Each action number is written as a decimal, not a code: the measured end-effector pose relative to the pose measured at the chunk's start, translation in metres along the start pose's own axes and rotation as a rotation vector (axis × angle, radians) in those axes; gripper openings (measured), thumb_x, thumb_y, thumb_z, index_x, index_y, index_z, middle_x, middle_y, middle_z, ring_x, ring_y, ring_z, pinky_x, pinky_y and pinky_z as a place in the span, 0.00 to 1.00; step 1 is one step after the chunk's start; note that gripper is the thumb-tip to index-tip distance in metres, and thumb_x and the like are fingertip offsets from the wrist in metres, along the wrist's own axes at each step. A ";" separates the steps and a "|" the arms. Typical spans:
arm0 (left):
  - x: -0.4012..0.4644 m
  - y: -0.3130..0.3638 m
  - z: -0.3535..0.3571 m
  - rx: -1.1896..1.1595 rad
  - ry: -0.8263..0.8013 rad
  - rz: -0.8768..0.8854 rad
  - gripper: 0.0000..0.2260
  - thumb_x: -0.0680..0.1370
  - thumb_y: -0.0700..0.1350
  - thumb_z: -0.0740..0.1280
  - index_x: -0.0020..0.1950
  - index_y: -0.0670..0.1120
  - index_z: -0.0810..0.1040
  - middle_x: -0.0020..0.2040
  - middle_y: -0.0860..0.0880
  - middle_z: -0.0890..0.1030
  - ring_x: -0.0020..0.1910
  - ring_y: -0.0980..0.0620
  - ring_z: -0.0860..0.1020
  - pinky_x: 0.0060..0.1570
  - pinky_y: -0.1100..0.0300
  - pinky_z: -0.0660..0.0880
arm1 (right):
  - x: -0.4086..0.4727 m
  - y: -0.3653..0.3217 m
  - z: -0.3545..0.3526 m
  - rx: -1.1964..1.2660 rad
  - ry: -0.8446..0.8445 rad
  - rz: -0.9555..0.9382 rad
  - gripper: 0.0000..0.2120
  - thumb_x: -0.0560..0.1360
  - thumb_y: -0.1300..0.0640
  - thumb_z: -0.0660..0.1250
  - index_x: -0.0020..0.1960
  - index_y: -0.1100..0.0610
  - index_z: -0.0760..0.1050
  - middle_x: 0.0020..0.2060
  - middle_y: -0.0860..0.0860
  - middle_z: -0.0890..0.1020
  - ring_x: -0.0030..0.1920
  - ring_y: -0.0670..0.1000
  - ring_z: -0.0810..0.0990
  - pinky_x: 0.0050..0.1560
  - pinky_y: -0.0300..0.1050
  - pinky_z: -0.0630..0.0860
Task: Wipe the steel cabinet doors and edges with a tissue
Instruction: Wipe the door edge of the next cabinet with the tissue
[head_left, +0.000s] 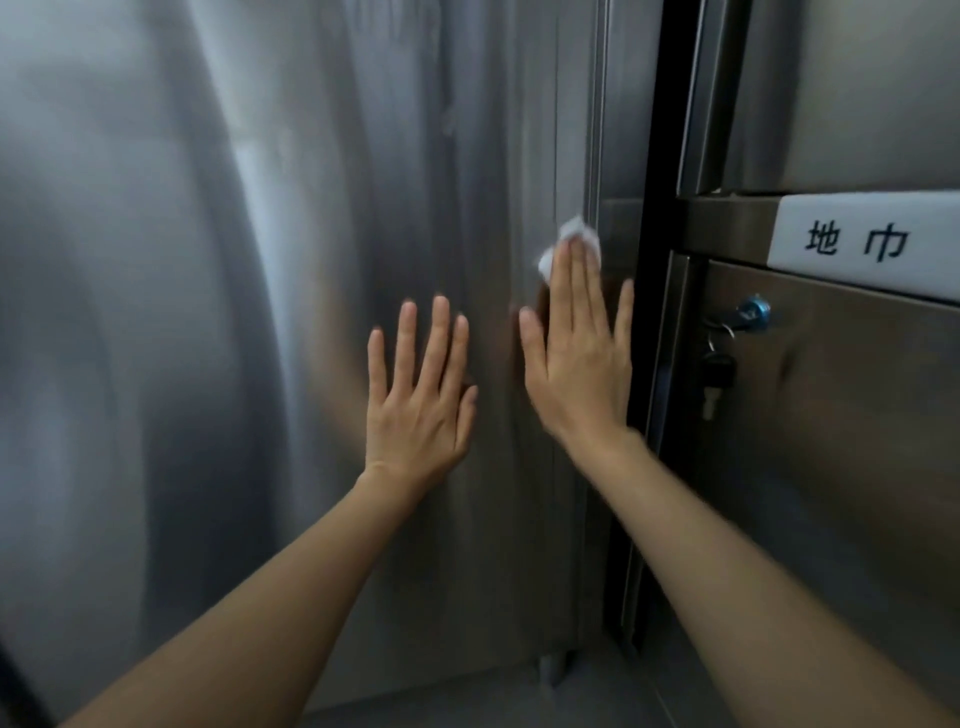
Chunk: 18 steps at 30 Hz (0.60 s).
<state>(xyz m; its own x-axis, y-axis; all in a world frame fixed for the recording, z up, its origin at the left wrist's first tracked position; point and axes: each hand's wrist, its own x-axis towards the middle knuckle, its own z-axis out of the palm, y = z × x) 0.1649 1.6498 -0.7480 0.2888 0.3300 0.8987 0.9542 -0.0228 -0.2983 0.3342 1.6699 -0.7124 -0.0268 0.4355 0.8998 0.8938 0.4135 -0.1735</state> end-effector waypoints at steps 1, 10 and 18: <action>-0.001 -0.001 0.002 0.002 0.012 0.004 0.29 0.83 0.53 0.52 0.81 0.43 0.49 0.81 0.43 0.51 0.79 0.39 0.49 0.77 0.41 0.41 | -0.027 0.001 0.008 -0.001 -0.025 0.022 0.31 0.84 0.43 0.44 0.81 0.59 0.47 0.80 0.54 0.50 0.80 0.50 0.48 0.79 0.59 0.47; -0.001 -0.002 0.007 0.021 0.031 0.010 0.30 0.83 0.53 0.51 0.81 0.42 0.46 0.80 0.41 0.52 0.79 0.37 0.48 0.77 0.41 0.39 | 0.019 -0.009 -0.001 0.066 0.008 0.022 0.32 0.84 0.43 0.43 0.80 0.62 0.49 0.80 0.56 0.52 0.80 0.52 0.49 0.79 0.54 0.40; -0.003 -0.002 0.009 0.023 0.016 0.005 0.28 0.84 0.53 0.47 0.81 0.43 0.45 0.81 0.42 0.50 0.79 0.39 0.44 0.76 0.41 0.39 | -0.137 0.014 0.038 -0.028 -0.146 0.046 0.32 0.84 0.42 0.46 0.80 0.62 0.49 0.80 0.57 0.53 0.80 0.52 0.51 0.76 0.62 0.55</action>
<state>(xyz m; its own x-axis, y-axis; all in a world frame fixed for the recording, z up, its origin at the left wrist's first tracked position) 0.1617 1.6570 -0.7527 0.2947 0.3152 0.9021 0.9508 -0.0021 -0.3099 0.3336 1.6461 -0.8537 -0.0480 0.5659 0.8230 0.9076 0.3688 -0.2007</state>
